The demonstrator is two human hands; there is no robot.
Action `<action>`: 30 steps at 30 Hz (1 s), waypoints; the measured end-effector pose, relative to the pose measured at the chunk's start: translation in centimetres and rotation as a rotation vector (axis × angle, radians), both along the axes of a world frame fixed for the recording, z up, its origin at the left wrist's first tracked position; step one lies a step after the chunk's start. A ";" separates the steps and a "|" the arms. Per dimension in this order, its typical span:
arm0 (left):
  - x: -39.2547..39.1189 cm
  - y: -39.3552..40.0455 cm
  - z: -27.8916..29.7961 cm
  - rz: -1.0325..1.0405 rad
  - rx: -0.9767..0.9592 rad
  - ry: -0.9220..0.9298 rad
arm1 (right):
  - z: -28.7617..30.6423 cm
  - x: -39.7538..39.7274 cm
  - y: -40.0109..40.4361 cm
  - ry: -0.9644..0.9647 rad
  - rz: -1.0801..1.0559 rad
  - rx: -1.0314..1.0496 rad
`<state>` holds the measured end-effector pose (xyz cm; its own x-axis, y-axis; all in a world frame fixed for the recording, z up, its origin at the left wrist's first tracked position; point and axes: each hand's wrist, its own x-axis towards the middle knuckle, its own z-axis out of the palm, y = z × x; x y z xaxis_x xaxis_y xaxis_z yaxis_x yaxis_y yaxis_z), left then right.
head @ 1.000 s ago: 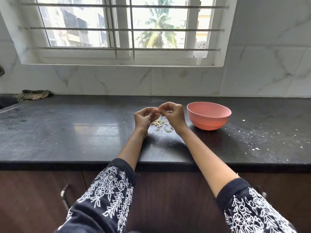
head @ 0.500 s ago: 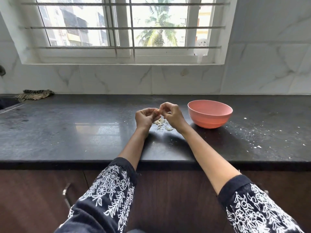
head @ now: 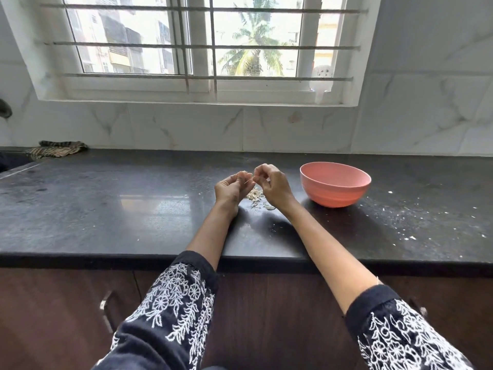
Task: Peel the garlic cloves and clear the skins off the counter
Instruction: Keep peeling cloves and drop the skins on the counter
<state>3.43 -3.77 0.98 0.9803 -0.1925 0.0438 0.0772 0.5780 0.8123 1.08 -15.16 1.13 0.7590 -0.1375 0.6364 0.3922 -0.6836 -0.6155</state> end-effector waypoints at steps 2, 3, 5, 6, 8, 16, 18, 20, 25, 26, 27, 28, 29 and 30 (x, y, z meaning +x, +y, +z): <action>0.1 0.1 0.3 -0.021 -0.082 0.065 | 0.0 0.0 -0.1 0.003 -0.005 -0.007; 0.1 0.2 0.4 -0.036 -0.098 0.083 | 0.0 -0.1 0.0 0.007 -0.009 -0.002; 0.0 0.2 0.3 -0.054 -0.097 0.091 | 0.1 -0.3 0.1 0.005 -0.025 0.048; 0.0 0.1 0.3 -0.054 -0.088 0.089 | 0.2 -0.4 0.2 -0.005 -0.037 0.097; 0.0 0.0 0.2 -0.047 -0.077 0.084 | 0.4 -0.6 0.1 -0.037 -0.051 0.204; 0.2 -0.1 0.0 -0.051 -0.045 0.072 | 0.4 -0.5 0.3 -0.007 -0.041 0.245; 0.3 -0.1 0.1 -0.056 -0.038 0.063 | 0.3 -0.3 0.0 -0.003 -0.104 0.141; 0.3 0.0 0.0 -0.059 -0.022 0.045 | 0.4 -0.2 -0.2 -0.024 -0.134 0.066; 0.4 -0.2 -0.5 -0.059 0.093 -0.052 | 0.5 -0.7 0.1 -0.014 -0.015 0.094; 0.4 -0.2 -0.6 -0.054 0.111 -0.063 | 0.5 -0.7 0.0 -0.020 -0.016 0.105; 0.3 -0.2 -0.6 -0.054 0.124 -0.076 | 0.5 -0.6 -0.1 -0.024 -0.020 0.120; 0.2 -0.1 -0.5 -0.061 0.134 -0.092 | 0.5 -0.7 -0.2 -0.031 -0.025 0.133; 0.1 -0.1 -0.5 -0.073 0.143 -0.114 | 0.5 -0.6 -0.3 -0.041 -0.034 0.148; 0.1 -0.1 -0.6 -0.087 0.154 -0.140 | 0.5 -0.7 -0.3 -0.055 -0.044 0.159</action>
<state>3.50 -3.82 0.42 0.9460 -0.2912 0.1422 0.0013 0.4422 0.8969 0.43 -15.49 1.62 0.7146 -0.2721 0.6444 0.3998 -0.5971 -0.6955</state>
